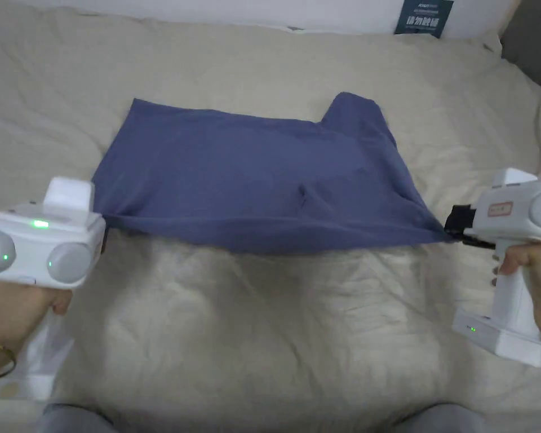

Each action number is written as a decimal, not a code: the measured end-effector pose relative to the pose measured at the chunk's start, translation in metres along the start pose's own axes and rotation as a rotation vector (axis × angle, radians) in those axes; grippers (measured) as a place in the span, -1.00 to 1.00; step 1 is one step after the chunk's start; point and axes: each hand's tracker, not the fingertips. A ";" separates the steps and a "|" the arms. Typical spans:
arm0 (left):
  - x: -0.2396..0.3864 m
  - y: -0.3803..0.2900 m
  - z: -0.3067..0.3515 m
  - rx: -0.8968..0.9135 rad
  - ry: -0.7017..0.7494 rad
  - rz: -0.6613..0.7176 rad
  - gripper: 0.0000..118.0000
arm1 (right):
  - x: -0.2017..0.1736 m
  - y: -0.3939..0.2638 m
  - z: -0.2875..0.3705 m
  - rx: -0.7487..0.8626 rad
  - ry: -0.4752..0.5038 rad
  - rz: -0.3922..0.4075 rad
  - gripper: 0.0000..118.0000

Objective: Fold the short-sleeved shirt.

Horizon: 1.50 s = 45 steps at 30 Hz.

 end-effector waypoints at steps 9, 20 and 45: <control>0.008 -0.100 0.055 -0.084 -0.048 0.152 -0.96 | 0.041 -0.110 0.025 -0.047 -0.005 -0.014 -0.92; -0.037 -0.092 0.097 -0.033 0.023 0.358 1.00 | 0.060 -0.123 0.076 0.114 -0.028 0.036 0.89; 0.032 -0.013 0.157 0.466 -0.071 0.218 -1.00 | -0.057 -0.099 0.155 0.622 0.124 0.223 -0.97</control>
